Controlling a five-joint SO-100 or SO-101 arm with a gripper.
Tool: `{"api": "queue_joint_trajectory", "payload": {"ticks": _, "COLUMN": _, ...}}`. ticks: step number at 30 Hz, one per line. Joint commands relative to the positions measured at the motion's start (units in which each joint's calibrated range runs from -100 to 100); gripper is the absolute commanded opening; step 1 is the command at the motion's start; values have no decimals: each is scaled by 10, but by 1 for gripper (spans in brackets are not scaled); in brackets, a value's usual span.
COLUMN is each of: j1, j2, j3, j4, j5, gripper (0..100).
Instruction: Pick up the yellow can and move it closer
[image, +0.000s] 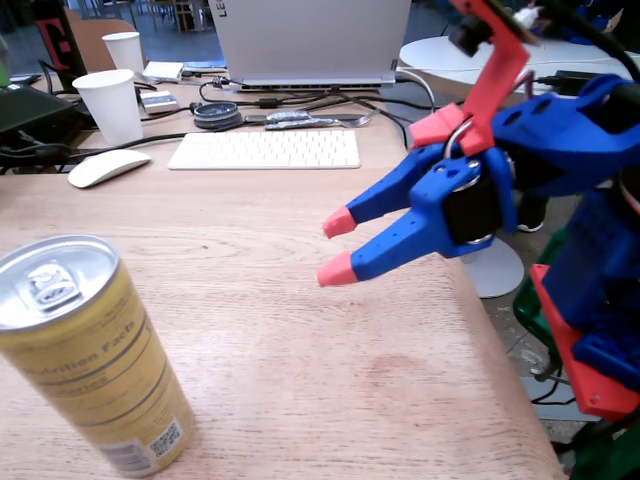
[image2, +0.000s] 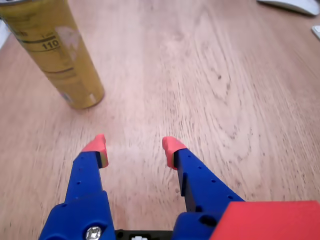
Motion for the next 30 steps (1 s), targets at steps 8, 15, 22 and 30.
{"api": "queue_joint_trajectory", "payload": {"ticks": 8, "j1": -157, "j2": 186, "j3": -115, "j4": -12, "j5": 2, "gripper": 25}}
{"api": "queue_joint_trajectory", "payload": {"ticks": 15, "j1": -168, "j2": 361, "j3": -243, "j4": 0, "j5": 0, "gripper": 25}}
{"api": "queue_joint_trajectory", "payload": {"ticks": 22, "j1": -163, "j2": 361, "j3": -243, "j4": -10, "j5": -4, "gripper": 25}}
{"api": "queue_joint_trajectory", "payload": {"ticks": 30, "j1": -150, "j2": 362, "j3": -230, "j4": -76, "j5": -4, "gripper": 25}}
